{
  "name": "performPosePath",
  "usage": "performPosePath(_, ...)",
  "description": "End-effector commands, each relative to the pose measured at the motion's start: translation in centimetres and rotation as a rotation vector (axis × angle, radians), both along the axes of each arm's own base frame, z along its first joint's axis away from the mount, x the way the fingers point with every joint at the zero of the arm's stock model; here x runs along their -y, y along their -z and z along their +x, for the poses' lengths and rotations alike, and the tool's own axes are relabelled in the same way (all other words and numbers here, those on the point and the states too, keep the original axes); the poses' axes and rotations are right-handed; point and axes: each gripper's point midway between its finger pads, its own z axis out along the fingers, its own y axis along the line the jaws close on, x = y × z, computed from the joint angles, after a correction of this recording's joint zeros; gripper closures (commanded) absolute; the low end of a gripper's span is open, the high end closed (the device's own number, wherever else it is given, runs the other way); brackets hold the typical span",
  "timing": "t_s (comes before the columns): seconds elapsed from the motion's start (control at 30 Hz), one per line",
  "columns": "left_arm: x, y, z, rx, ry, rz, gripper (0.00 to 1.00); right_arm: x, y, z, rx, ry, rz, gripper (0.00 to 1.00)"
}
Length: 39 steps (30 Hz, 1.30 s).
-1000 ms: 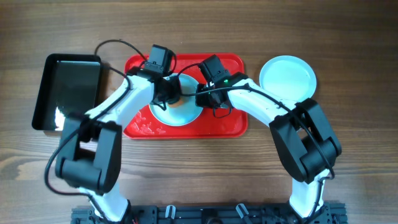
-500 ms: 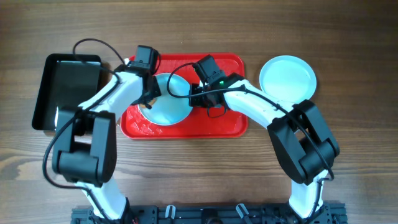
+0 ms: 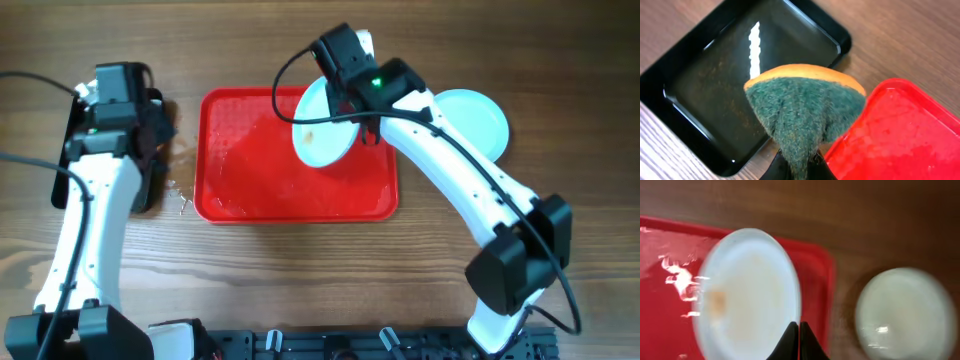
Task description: Clean dirty plates on tray and stack at the side
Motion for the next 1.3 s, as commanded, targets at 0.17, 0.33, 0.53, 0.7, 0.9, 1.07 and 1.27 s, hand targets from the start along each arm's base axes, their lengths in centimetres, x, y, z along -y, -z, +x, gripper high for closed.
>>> performPosePath(0.17,0.8,1.1,0.0,0.015,0.034,-0.224,0.96,-3.5,-8.2,-3.6,0.338,-0.093,-0.427,0.89)
performPosePath(0.33,2.6,1.0,0.3,0.026,0.091,-0.308,0.96,-0.1,-0.8,-2.2,-0.12,0.033,0.153,0.53)
performPosePath(0.53,9.2,0.6,1.4,0.032,0.369,-0.362,0.96,5.2,8.9,-2.3,-0.447,0.074,0.353,0.65)
performPosePath(0.7,14.2,2.4,1.2,-0.039,0.493,-0.374,0.96,5.3,13.7,-3.0,-0.453,0.078,0.354,0.64)
performPosePath(0.9,16.5,4.6,1.5,-0.092,0.542,-0.381,0.96,3.5,16.3,-3.2,-0.467,0.051,0.436,0.65)
performPosePath(1.07,16.6,5.0,1.6,-0.1,0.544,-0.382,0.96,4.0,19.2,-3.1,-0.495,0.074,0.387,0.68)
performPosePath(1.27,16.7,4.9,1.8,-0.088,0.55,-0.38,0.96,2.2,18.2,-2.7,-0.506,0.031,0.463,0.76)
